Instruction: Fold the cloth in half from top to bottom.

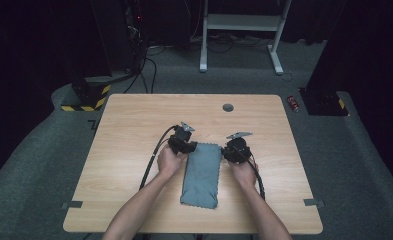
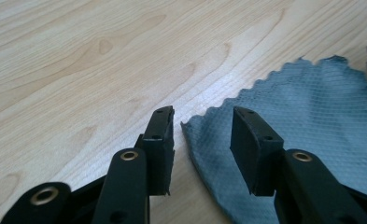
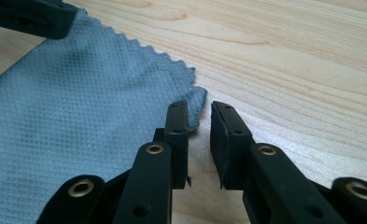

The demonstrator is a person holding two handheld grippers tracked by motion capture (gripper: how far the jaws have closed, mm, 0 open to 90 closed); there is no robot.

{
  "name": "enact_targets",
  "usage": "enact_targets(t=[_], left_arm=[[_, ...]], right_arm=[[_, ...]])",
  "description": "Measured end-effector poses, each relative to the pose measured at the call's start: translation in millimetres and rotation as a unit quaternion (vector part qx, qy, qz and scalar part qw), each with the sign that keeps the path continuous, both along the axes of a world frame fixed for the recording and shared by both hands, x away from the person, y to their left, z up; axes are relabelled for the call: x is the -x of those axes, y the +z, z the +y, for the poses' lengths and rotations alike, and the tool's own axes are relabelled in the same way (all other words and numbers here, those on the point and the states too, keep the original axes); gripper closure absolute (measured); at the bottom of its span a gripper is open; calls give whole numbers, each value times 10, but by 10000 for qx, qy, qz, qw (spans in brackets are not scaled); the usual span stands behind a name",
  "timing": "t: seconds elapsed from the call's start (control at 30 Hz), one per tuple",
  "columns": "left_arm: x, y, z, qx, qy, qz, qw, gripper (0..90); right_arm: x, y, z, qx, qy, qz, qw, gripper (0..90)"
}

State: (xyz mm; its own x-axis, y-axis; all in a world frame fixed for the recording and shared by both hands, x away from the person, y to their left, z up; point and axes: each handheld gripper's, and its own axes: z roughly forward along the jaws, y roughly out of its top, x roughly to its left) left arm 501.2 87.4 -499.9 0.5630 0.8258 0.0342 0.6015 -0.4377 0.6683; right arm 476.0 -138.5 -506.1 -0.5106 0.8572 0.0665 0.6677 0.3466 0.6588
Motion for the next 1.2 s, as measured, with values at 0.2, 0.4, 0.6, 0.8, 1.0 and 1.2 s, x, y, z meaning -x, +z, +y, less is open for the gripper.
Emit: enact_targets(t=[0.2, 0.4, 0.6, 0.8, 1.0, 1.2], left_arm=[[-58, -39, -34, -28, -22, 71, 10000, 661], [-108, -76, -37, 1, -59, 177, 9998, 751], [-116, -70, -34, -50, -160, 174, 9997, 854], [-123, -65, -28, -77, -254, 185, 9995, 889], [-123, -33, 29, 148, -268, 195, 9993, 892], [-126, -40, 63, 256, -286, 232, 9990, 892]], right_arm=[[-30, -37, -10, -33, -14, 30, 10000, 752], [-50, -58, -9, -64, -38, 16, 10000, 751], [-110, -25, 29, 30, -20, 108, 9999, 752], [-129, -38, 72, 144, 64, 54, 9999, 872], [-132, -40, 74, 169, 159, 34, 9997, 900], [-131, -33, 74, 148, 133, -17, 9998, 900]])
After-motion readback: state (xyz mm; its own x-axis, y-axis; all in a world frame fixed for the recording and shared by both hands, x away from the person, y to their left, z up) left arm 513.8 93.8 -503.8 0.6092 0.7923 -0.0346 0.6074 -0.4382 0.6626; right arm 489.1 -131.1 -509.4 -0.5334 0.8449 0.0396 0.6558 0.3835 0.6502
